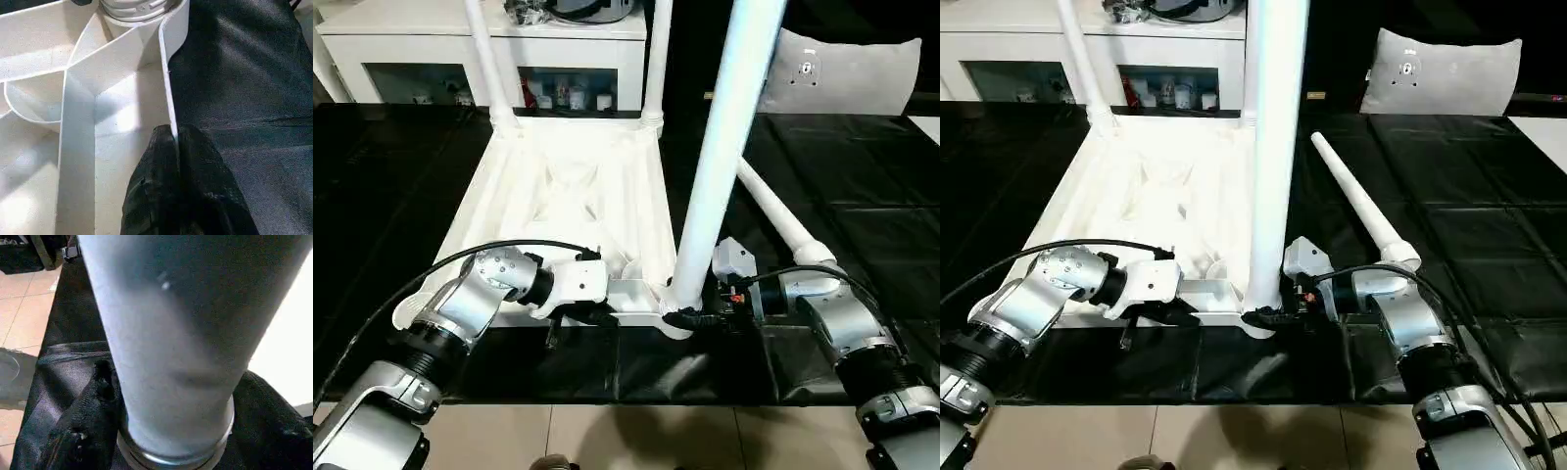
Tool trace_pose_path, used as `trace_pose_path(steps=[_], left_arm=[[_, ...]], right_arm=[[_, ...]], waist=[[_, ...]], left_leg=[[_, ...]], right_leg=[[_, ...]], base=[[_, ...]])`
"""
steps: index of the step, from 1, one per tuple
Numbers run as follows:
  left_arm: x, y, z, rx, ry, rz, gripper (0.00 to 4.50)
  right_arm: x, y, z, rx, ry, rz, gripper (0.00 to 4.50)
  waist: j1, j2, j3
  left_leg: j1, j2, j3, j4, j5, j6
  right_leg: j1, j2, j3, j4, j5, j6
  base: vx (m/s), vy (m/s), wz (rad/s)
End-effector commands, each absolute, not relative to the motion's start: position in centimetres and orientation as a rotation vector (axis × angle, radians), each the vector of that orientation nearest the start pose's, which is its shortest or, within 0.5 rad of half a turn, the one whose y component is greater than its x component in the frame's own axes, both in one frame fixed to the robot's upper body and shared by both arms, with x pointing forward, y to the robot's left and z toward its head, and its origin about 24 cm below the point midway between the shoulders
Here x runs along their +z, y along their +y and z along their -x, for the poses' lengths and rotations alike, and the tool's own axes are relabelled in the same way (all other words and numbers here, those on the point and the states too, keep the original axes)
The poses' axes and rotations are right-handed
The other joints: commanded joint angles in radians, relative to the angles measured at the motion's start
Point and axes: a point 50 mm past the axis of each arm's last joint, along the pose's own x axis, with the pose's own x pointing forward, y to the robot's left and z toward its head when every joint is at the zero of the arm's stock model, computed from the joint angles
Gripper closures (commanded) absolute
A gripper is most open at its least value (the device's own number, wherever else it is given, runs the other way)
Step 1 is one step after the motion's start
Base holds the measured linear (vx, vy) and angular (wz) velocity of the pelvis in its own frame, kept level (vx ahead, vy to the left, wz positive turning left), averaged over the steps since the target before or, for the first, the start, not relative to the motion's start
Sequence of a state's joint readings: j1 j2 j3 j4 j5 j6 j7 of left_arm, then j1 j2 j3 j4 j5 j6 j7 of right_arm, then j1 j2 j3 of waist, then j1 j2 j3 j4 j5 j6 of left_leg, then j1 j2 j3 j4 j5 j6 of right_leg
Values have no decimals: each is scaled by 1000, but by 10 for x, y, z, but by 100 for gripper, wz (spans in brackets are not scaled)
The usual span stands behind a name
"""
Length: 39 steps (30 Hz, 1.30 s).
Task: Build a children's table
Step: Rotate leg to tighten
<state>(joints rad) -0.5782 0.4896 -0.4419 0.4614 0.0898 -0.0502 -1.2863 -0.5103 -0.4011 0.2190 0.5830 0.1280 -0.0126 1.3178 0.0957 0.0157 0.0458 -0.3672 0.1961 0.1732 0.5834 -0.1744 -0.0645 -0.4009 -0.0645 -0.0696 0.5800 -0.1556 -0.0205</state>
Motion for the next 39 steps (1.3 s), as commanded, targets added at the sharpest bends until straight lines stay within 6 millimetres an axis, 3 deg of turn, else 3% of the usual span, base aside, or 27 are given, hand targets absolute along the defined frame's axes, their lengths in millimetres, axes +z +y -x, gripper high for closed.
trace_pose_path(steps=[1, 5, 8, 11, 15, 16, 17, 18, 19, 20, 21, 22, 23, 24, 25, 26, 27, 28, 29, 30, 31, 32, 33, 34, 36, 37, 39], left_arm=[[47, 125, -290, -1596, 470, -697, 450], [48, 123, -291, -1462, 454, -557, 450], [50, 117, -297, -1278, 436, -454, 450], [55, 108, -303, -1121, 411, -385, 450], [58, 90, -310, -971, 438, -364, 450], [57, 88, -311, -956, 440, -375, 450], [57, 85, -313, -941, 442, -388, 450], [57, 81, -313, -926, 445, -388, 450], [57, 79, -313, -926, 445, -387, 450], [57, 74, -312, -929, 443, -389, 450], [58, 72, -311, -929, 442, -394, 450], [58, 72, -311, -929, 442, -399, 450], [58, 72, -311, -927, 442, -399, 450], [58, 76, -311, -914, 443, -405, 450], [57, 78, -312, -911, 445, -412, 450], [56, 82, -312, -910, 443, -431, 450], [56, 83, -312, -910, 443, -434, 450], [54, 89, -313, -910, 449, -457, 450], [54, 89, -313, -910, 449, -457, 450], [54, 95, -314, -925, 444, -489, 450], [53, 101, -315, -946, 443, -521, 450], [53, 105, -315, -967, 443, -535, 450], [53, 107, -315, -978, 444, -539, 450], [52, 112, -315, -1003, 451, -551, 450], [52, 116, -314, -1051, 451, -574, 450], [52, 120, -312, -1079, 458, -588, 450], [51, 125, -309, -1133, 477, -607, 450]], right_arm=[[50, -147, -299, 1416, 310, 213, 176], [41, -135, -297, 1309, 325, 126, 176], [30, -118, -305, 1114, 372, 41, 176], [24, -101, -313, 968, 376, -27, 177], [11, -90, -328, 677, 470, -25, 177], [10, -88, -329, 662, 475, -27, 177], [9, -86, -330, 652, 477, -30, 177], [10, -84, -330, 655, 463, -14, 121], [11, -83, -330, 657, 457, -14, 107], [13, -80, -330, 666, 432, -25, 107], [16, -80, -331, 665, 412, -38, 107], [17, -80, -332, 663, 401, -48, 87], [17, -81, -332, 666, 396, -50, 71], [21, -88, -331, 687, 359, -53, 63], [22, -92, -330, 698, 343, -48, 59], [25, -100, -328, 722, 321, -40, 52], [25, -101, -328, 726, 318, -39, 40], [28, -114, -325, 752, 290, -11, 27], [28, -114, -325, 752, 290, -11, 18], [30, -127, -322, 785, 272, 18, 13], [34, -139, -318, 819, 255, 40, 2], [37, -148, -316, 841, 244, 54, 2], [39, -152, -315, 851, 239, 61, 2], [43, -160, -314, 879, 229, 73, 2], [49, -168, -312, 920, 222, 88, 2], [53, -173, -312, 939, 218, 106, 2], [59, -179, -312, 976, 214, 138, 2]], waist=[[-6, -7, -63], [-10, -8, -61], [-27, -7, -49], [-58, -12, -43], [-106, -10, -40], [-113, -6, -36], [-118, -5, -37], [-127, 4, -35], [-130, 10, -33], [-136, 17, -29], [-132, 28, -23], [-130, 23, -24], [-125, 21, -23], [-126, 12, -24], [-127, -2, -18], [-131, -2, -19], [-130, 6, -16], [-140, 15, -22], [-133, 24, -28], [-130, 29, -29], [-125, 23, -29], [-124, 16, -27], [-120, 3, -34], [-108, 1, -40], [-99, 4, -45], [-94, 6, -50], [-89, 5, -51]], left_leg=[[14, 38, -3, -67, -231, 43], [11, 40, -5, -71, -220, 38], [12, 32, -9, -77, -298, 13], [22, 25, -18, -73, -373, -10], [24, 15, -31, -65, -463, -16], [38, 14, -34, -60, -510, -9], [41, 15, -36, -59, -531, -7], [46, 20, -42, -63, -572, -5], [50, 26, -45, -69, -605, -6], [48, 37, -54, -83, -674, -13], [48, 56, -61, -108, -767, -27], [35, 69, -64, -131, -815, -39], [34, 67, -60, -134, -823, -43], [59, 41, -46, -105, -788, -45], [89, 7, -34, -51, -691, -24], [89, -5, -30, -30, -627, -10], [75, -2, -35, -29, -566, 0], [53, 18, -49, -50, -583, -1], [30, 36, -60, -72, -597, 0], [16, 67, -73, -105, -654, -11], [36, 51, -62, -95, -662, -25], [41, 38, -55, -85, -642, -19], [26, 23, -47, -69, -542, -2], [3, 20, -44, -66, -435, 21], [4, 25, -38, -65, -355, 52], [-4, 33, -39, -68, -305, 65], [-6, 37, -35, -67, -274, 77]], right_leg=[[46, -73, 43, -59, -296, -200], [47, -73, 42, -56, -287, -202], [42, -74, 38, -74, -452, -162], [32, -77, 28, -97, -627, -98], [27, -73, -2, -123, -720, -43], [21, -72, -24, -141, -734, -28], [24, -75, -34, -144, -733, -20], [28, -75, -46, -150, -708, -15], [30, -72, -53, -152, -684, -17], [43, -69, -65, -148, -628, -20], [56, -64, -65, -121, -545, -39], [75, -64, -54, -84, -465, -58], [73, -67, -45, -78, -462, -64], [41, -80, -41, -115, -555, -65], [5, -97, -75, -178, -770, -11], [7, -104, -92, -194, -827, 18], [27, -106, -111, -205, -842, 54], [62, -99, -130, -188, -752, 63], [86, -100, -107, -150, -675, 50], [94, -102, -77, -108, -521, -4], [68, -108, -70, -124, -516, -37], [57, -112, -71, -137, -557, -43], [61, -120, -64, -138, -611, -42], [70, -123, -50, -130, -604, -43], [60, -114, -40, -118, -523, -82], [66, -110, -35, -101, -431, -116], [63, -105, -32, -92, -373, -142]], base=[[0, 0, 0], [0, 0, 0], [0, 0, 0], [0, 0, 0], [-13, 5, -3], [0, 0, 0], [0, 0, 0], [0, 0, 0], [0, 0, 0], [0, 0, 0], [0, 0, 0], [0, 0, 0], [0, 0, 0], [0, 0, 0], [0, 0, 0], [0, 0, 0], [0, 0, 0], [0, 0, 0], [82, 36, -8], [73, 19, -2], [73, 19, -2], [0, 0, 0], [0, 0, 0], [0, 0, 0], [0, 0, 0], [0, 0, 0], [0, 0, 0]])
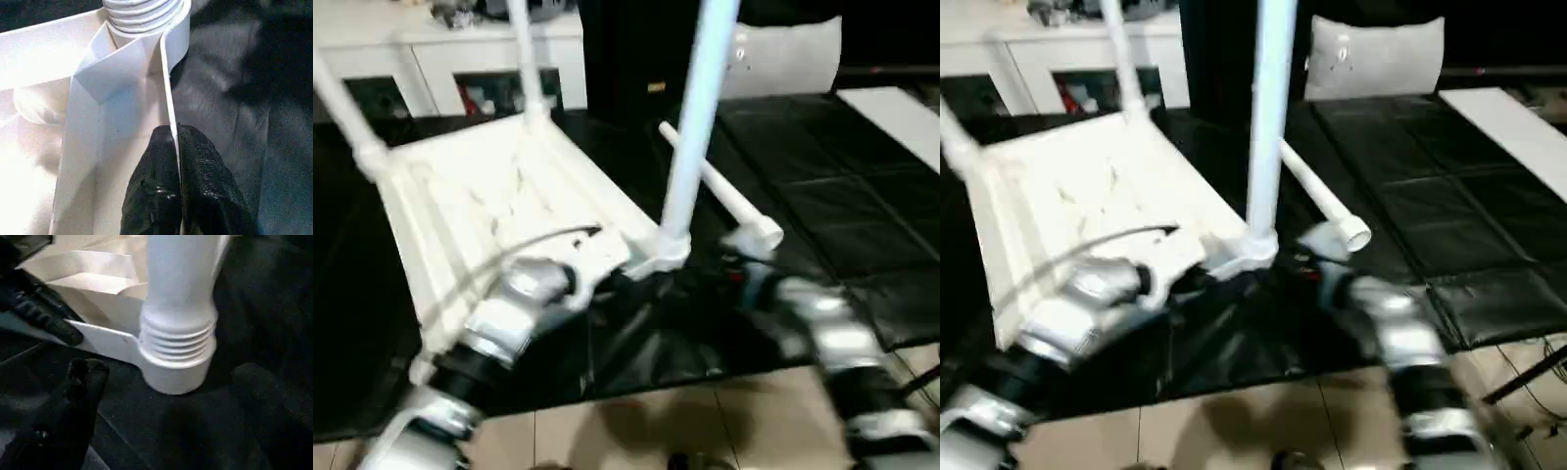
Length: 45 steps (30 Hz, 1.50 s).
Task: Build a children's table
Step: Rotate leg to tighten
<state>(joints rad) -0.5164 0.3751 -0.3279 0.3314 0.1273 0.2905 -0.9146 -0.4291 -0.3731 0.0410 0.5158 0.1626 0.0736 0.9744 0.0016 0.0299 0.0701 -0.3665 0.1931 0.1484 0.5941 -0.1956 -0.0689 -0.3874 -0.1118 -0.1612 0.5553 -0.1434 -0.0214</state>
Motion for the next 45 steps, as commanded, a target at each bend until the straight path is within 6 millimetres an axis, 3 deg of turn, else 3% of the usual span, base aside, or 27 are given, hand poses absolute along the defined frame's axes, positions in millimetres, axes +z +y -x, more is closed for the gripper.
trace_pose_path(steps=[1, 2, 3, 4, 6, 8, 11, 15, 16, 19, 27, 33, 40, 45], left_arm=[[50, 131, -306, -1184, 498, -622, 450], [51, 133, -305, -1225, 486, -642, 450], [51, 134, -302, -1272, 479, -657, 450], [51, 137, -300, -1310, 487, -674, 450], [49, 140, -297, -1376, 502, -708, 450], [48, 143, -295, -1417, 525, -729, 450], [47, 144, -293, -1485, 550, -752, 450], [50, 140, -294, -1556, 544, -780, 450], [51, 137, -294, -1571, 532, -784, 450], [52, 132, -295, -1589, 521, -784, 450], [52, 127, -295, -1625, 505, -787, 450], [51, 129, -296, -1621, 514, -791, 450], [48, 131, -294, -1589, 521, -734, 450], [49, 128, -292, -1523, 499, -595, 450]], right_arm=[[64, -185, -311, 1011, 217, 162, 2], [67, -187, -312, 1030, 215, 179, 2], [70, -188, -312, 1046, 214, 206, 2], [72, -189, -313, 1067, 216, 231, 2], [74, -189, -312, 1110, 223, 267, 2], [75, -187, -312, 1152, 224, 302, 2], [75, -183, -311, 1214, 236, 337, 2], [73, -170, -310, 1312, 247, 343, 2], [72, -165, -309, 1335, 250, 334, 19], [69, -160, -310, 1357, 253, 323, 42], [63, -150, -309, 1396, 268, 283, 106], [60, -149, -308, 1403, 281, 269, 172], [53, -145, -303, 1416, 302, 233, 184], [48, -137, -303, 1348, 318, 156, 185]], waist=[[10, -11, -75], [17, -12, -76], [18, -17, -83], [29, -13, -89], [38, -12, -92], [47, -13, -91], [63, -13, -87], [74, -15, -82], [78, -15, -81], [86, -15, -82], [88, -20, -87], [89, -21, -84], [88, -19, -86], [82, -20, -84]], left_leg=[[-4, 39, -6, -74, -256, 86], [-2, 36, -4, -70, -253, 88], [-10, 35, -1, -66, -197, 96], [-8, 35, 3, -59, -132, 111], [-10, 34, 6, -53, -56, 143], [-5, 35, 11, -50, -38, 161], [-1, 40, 13, -53, -69, 145], [4, 42, 13, -60, -155, 89], [8, 42, 14, -61, -171, 77], [15, 46, 15, -64, -176, 59], [14, 43, 22, -63, -144, 64], [12, 40, 22, -63, -156, 62], [13, 41, 22, -64, -158, 55], [10, 42, 20, -68, -176, 46]], right_leg=[[45, -57, 64, -63, -382, -158], [41, -56, 71, -59, -381, -173], [49, -55, 76, -43, -310, -193], [46, -53, 78, -29, -221, -215], [49, -49, 78, -12, -112, -248], [46, -48, 79, -7, -81, -264], [47, -50, 80, -11, -140, -256], [46, -51, 82, -23, -268, -220], [44, -52, 83, -27, -297, -208], [41, -53, 85, -29, -306, -204], [43, -46, 96, -13, -229, -225], [44, -47, 97, -20, -288, -206], [43, -46, 97, -19, -280, -205], [46, -45, 96, -21, -304, -198]], base=[[0, 0, 0], [64, -26, 3], [65, -24, 1], [65, -24, 1], [28, -10, -1], [0, 0, 0], [0, 0, 0], [0, 0, 0], [0, 0, 0], [0, 0, 0], [0, 0, 0], [0, 0, 0], [0, 0, 0], [0, 0, 0]])
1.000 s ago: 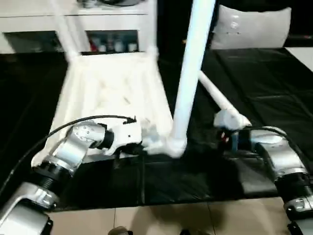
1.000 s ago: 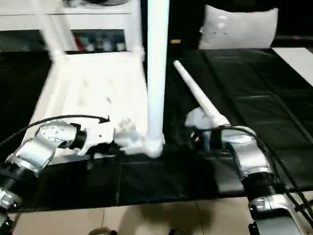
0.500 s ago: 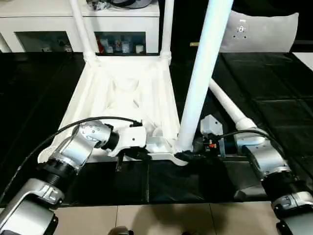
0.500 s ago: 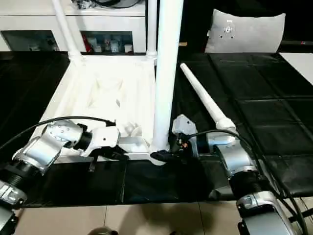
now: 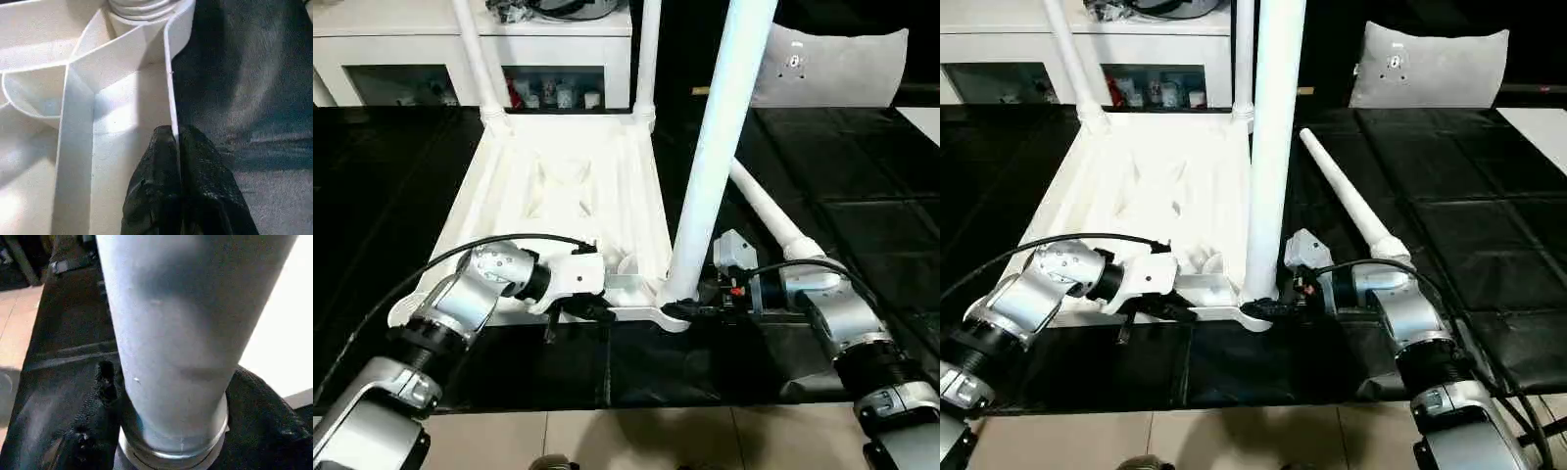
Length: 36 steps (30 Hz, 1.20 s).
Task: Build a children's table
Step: Rotate leg to tighten
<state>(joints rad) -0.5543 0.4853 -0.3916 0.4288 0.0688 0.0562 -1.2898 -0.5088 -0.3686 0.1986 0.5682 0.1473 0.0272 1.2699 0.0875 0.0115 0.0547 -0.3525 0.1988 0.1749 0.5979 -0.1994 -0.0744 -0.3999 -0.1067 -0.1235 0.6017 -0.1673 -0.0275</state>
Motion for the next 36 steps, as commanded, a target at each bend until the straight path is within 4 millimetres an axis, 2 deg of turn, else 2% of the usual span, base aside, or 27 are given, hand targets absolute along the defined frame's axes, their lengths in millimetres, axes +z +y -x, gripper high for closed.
trace_pose_path(steps=[1, 2, 3, 4, 5, 6, 7, 9, 10, 12, 14, 15, 16, 19, 20, 22, 24, 25, 26, 27, 28, 29, 30, 31, 32, 36], left_arm=[[49, 127, -293, -1468, 504, -554, 450], [51, 125, -296, -1396, 493, -504, 450], [51, 125, -296, -1396, 493, -504, 450], [54, 120, -298, -1313, 472, -434, 450], [57, 114, -300, -1270, 447, -381, 450], [59, 108, -302, -1224, 426, -349, 450], [61, 103, -304, -1186, 411, -330, 450], [62, 93, -309, -1121, 392, -323, 450], [62, 85, -313, -1074, 382, -329, 450], [63, 79, -316, -1037, 377, -332, 450], [65, 69, -319, -998, 369, -334, 450], [66, 69, -319, -997, 368, -334, 450], [67, 67, -319, -1001, 364, -343, 450], [63, 75, -318, -977, 384, -398, 450], [63, 77, -318, -972, 387, -404, 450], [60, 87, -320, -951, 402, -443, 450], [58, 95, -321, -950, 410, -475, 450], [58, 95, -321, -950, 410, -475, 450], [57, 102, -321, -973, 412, -498, 450], [57, 103, -320, -985, 411, -504, 450], [56, 107, -320, -999, 417, -510, 450], [54, 112, -318, -1035, 430, -525, 450], [54, 113, -317, -1040, 431, -527, 450], [54, 116, -315, -1083, 432, -543, 450], [53, 121, -311, -1159, 434, -564, 450], [51, 129, -304, -1270, 471, -603, 450]], right_arm=[[45, -133, -305, 1304, 337, 137, 186], [41, -128, -308, 1239, 362, 105, 186], [41, -128, -308, 1239, 362, 105, 186], [36, -120, -312, 1152, 383, 58, 186], [35, -112, -316, 1087, 380, 10, 186], [34, -104, -320, 1033, 371, -32, 186], [34, -98, -323, 986, 364, -62, 186], [33, -87, -332, 857, 370, -122, 186], [31, -79, -337, 764, 388, -157, 186], [31, -75, -340, 723, 388, -138, 186], [31, -67, -340, 734, 383, -111, 186], [31, -66, -339, 737, 383, -111, 130], [32, -64, -339, 745, 376, -107, 117], [35, -73, -339, 753, 326, -108, 96], [35, -75, -338, 757, 323, -105, 80], [36, -88, -335, 781, 290, -80, 64], [38, -103, -331, 810, 259, -54, 56], [38, -103, -331, 810, 259, -54, 29], [41, -117, -328, 840, 235, -24, 21], [42, -122, -326, 852, 229, -15, 17], [44, -129, -325, 864, 219, 0, 9], [48, -142, -323, 888, 204, 26, 3], [49, -144, -323, 891, 203, 29, 3], [53, -153, -322, 904, 196, 48, 3], [60, -165, -321, 935, 188, 79, 3], [67, -174, -317, 1023, 193, 134, 3]], waist=[[-6, -2, -67], [-9, -3, -67], [-11, -2, -65], [-18, -10, -61], [-20, -7, -60], [-32, -5, -57], [-48, -6, -56], [-61, -10, -58], [-79, -5, -58], [-90, -4, -58], [-88, -3, -61], [-87, -4, -62], [-85, -3, -62], [-82, 1, -64], [-80, 0, -66], [-73, -2, -67], [-68, -5, -68], [-65, -4, -69], [-59, -4, -70], [-50, -4, -71], [-45, -2, -72], [-46, -2, -71], [-44, -3, -72], [-43, 1, -71], [-45, -1, -71], [-43, 0, -69]], left_leg=[[0, 35, -6, -73, -197, 45], [2, 37, -6, -74, -202, 38], [2, 38, -7, -75, -207, 32], [5, 33, -9, -76, -249, 15], [4, 33, -11, -78, -254, 8], [5, 31, -13, -78, -281, 0], [2, 28, -18, -76, -305, -12], [-2, 25, -22, -74, -318, -13], [-1, 22, -25, -72, -342, -13], [0, 22, -27, -72, -348, -4], [8, 20, -22, -69, -337, 12], [4, 23, -21, -72, -321, 20], [0, 24, -20, -74, -312, 26], [-3, 26, -19, -75, -300, 30], [-1, 27, -18, -74, -292, 32], [-2, 27, -14, -73, -265, 44], [-5, 27, -13, -72, -242, 53], [-5, 27, -12, -71, -232, 57], [-3, 28, -9, -69, -214, 60], [-7, 27, -10, -68, -194, 67], [-5, 29, -9, -69, -185, 69], [-8, 29, -9, -70, -182, 69], [-6, 29, -10, -70, -180, 70], [-5, 29, -9, -69, -179, 69], [-6, 29, -9, -70, -185, 69], [-3, 30, -9, -71, -202, 66]], right_leg=[[55, -49, 57, -74, -318, -183], [56, -50, 59, -72, -325, -181], [54, -50, 60, -71, -331, -184], [52, -50, 58, -83, -426, -154], [52, -52, 58, -83, -441, -150], [47, -53, 55, -93, -491, -134], [49, -54, 49, -96, -536, -118], [50, -53, 43, -102, -561, -96], [47, -52, 36, -113, -589, -76], [45, -51, 35, -119, -577, -76], [39, -49, 42, -120, -530, -95], [41, -46, 47, -112, -479, -115], [44, -44, 49, -107, -449, -128], [47, -45, 52, -101, -410, -144], [47, -45, 54, -100, -391, -150], [49, -43, 57, -92, -334, -169], [53, -44, 59, -89, -315, -177], [54, -44, 58, -89, -310, -176], [51, -44, 61, -87, -297, -181], [58, -44, 60, -86, -285, -176], [56, -44, 61, -84, -266, -178], [57, -42, 61, -81, -258, -182], [58, -40, 59, -82, -257, -182], [57, -41, 60, -81, -254, -185], [58, -41, 59, -83, -262, -185], [56, -40, 60, -84, -281, -190]], base=[[0, 0, 0], [0, 0, 0], [0, 0, 0], [0, 0, 0], [0, 0, 0], [0, 0, 0], [0, 0, 0], [0, 0, 0], [0, 0, 0], [0, 0, 0], [0, 0, 0], [0, 0, 0], [0, 0, 0], [0, 0, 0], [0, 0, 0], [0, 0, 0], [0, 0, 0], [0, 0, 0], [0, 0, 0], [0, 0, 0], [0, 0, 0], [0, 0, 0], [0, 0, 0], [0, 0, 0], [0, 0, 0], [0, 0, 0]])
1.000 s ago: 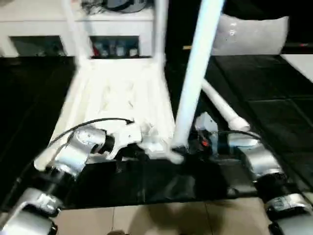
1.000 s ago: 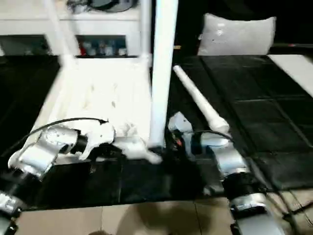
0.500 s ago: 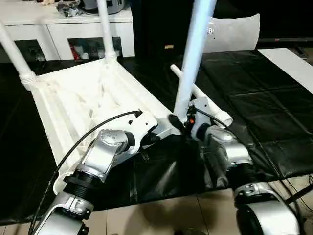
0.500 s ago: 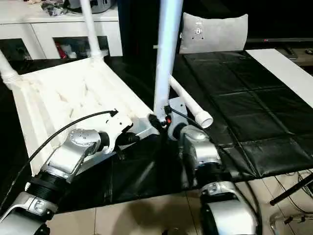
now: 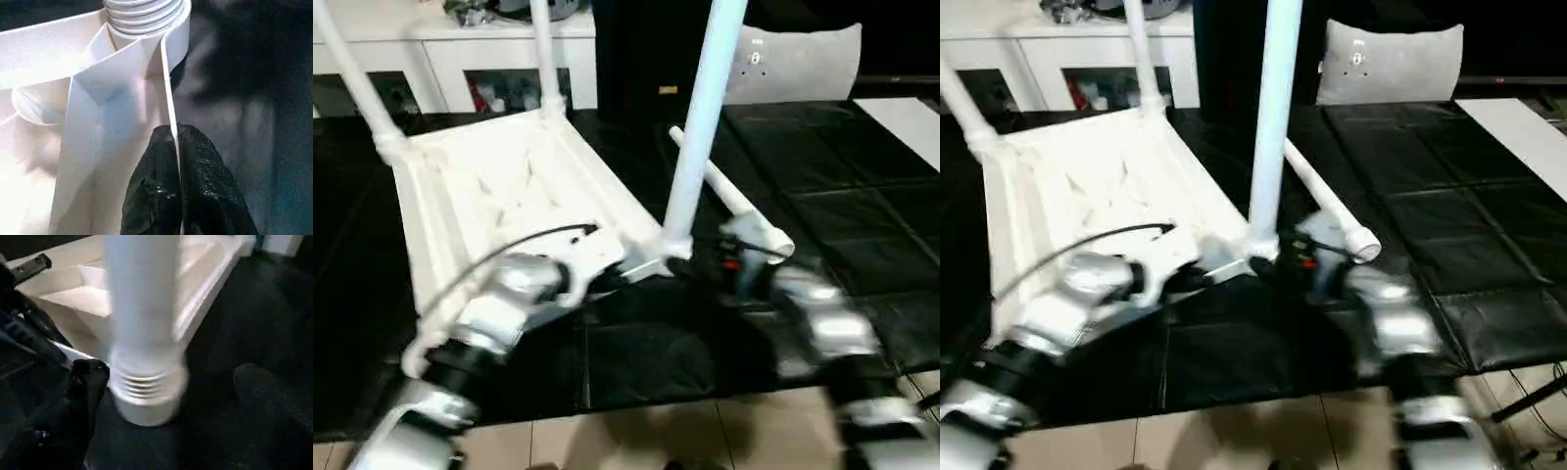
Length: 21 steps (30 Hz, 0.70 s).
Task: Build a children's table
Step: Rotate leg to tighten
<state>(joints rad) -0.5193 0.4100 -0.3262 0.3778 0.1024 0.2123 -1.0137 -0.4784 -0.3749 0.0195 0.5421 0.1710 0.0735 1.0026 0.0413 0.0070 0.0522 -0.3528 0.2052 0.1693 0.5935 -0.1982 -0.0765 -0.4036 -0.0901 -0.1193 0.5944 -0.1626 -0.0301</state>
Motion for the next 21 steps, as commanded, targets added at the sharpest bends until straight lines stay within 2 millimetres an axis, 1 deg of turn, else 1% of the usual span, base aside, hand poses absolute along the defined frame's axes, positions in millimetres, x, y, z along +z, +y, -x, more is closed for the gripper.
trace_pose_path(steps=[1, 3, 4, 7, 8, 9, 10, 12, 13, 15, 18, 19, 20, 21], left_arm=[[49, 134, -300, -1324, 496, -628, 450], [49, 136, -298, -1348, 507, -639, 450], [48, 139, -296, -1384, 523, -657, 450], [48, 144, -294, -1449, 549, -694, 450], [48, 144, -293, -1460, 554, -701, 450], [49, 144, -292, -1505, 560, -717, 450], [50, 144, -292, -1517, 561, -721, 450], [51, 142, -291, -1539, 557, -724, 450], [51, 142, -291, -1550, 555, -725, 450], [53, 139, -291, -1577, 547, -733, 450], [54, 135, -291, -1598, 537, -736, 450], [54, 131, -291, -1617, 529, -737, 450], [53, 130, -291, -1621, 527, -738, 450], [53, 130, -291, -1623, 526, -740, 450]], right_arm=[[69, -176, -315, 1068, 204, 167, 3], [70, -177, -315, 1086, 210, 183, 3], [70, -177, -314, 1118, 219, 212, 3], [68, -174, -309, 1229, 259, 274, 3], [68, -173, -308, 1253, 268, 280, 3], [66, -169, -305, 1309, 282, 298, 3], [66, -167, -305, 1323, 285, 301, 3], [65, -163, -305, 1343, 287, 304, 3], [65, -162, -306, 1353, 288, 307, 3], [63, -157, -306, 1372, 293, 312, 3], [62, -153, -307, 1388, 296, 308, 3], [60, -148, -307, 1407, 301, 291, 21], [60, -147, -307, 1414, 303, 286, 21], [59, -147, -307, 1419, 305, 283, 35]], waist=[[5, 4, -66], [9, 5, -66], [13, 5, -66], [24, 4, -67], [25, 4, -66], [28, 1, -66], [30, 2, -66], [32, 2, -66], [37, 0, -66], [43, 1, -67], [44, 1, -68], [45, 3, -69], [44, 2, -69], [46, 3, -69]], left_leg=[[-2, 24, -4, -67, -208, 70], [-1, 26, -4, -67, -206, 69], [2, 28, -3, -67, -205, 64], [5, 29, -1, -68, -206, 60], [4, 29, 0, -68, -203, 60], [4, 28, 1, -68, -205, 62], [2, 30, 0, -69, -206, 61], [5, 31, 0, -69, -209, 56], [5, 31, 0, -69, -203, 53], [7, 32, 1, -69, -192, 47], [7, 32, 1, -69, -193, 44], [7, 31, 1, -69, -193, 43], [6, 30, 1, -69, -191, 43], [6, 31, 1, -69, -187, 43]], right_leg=[[60, -57, 56, -76, -291, -188], [59, -58, 56, -75, -288, -190], [57, -58, 57, -74, -284, -197], [57, -57, 58, -70, -269, -205], [57, -57, 59, -68, -261, -207], [57, -57, 58, -70, -269, -205], [58, -59, 59, -69, -276, -202], [57, -60, 59, -69, -288, -198], [57, -61, 60, -69, -288, -197], [55, -61, 61, -67, -273, -201], [56, -60, 62, -64, -260, -205], [56, -60, 61, -64, -253, -209], [56, -59, 61, -64, -251, -210], [57, -60, 61, -63, -240, -210]], base=[[0, 0, 0], [0, 0, 0], [0, 0, 0], [0, 0, 0], [0, 0, 0], [0, 0, 0], [0, 0, 0], [0, 0, 0], [0, 0, 0], [0, 0, 0], [0, 0, 0], [0, 0, 0], [0, 0, 0], [0, 0, 0]])
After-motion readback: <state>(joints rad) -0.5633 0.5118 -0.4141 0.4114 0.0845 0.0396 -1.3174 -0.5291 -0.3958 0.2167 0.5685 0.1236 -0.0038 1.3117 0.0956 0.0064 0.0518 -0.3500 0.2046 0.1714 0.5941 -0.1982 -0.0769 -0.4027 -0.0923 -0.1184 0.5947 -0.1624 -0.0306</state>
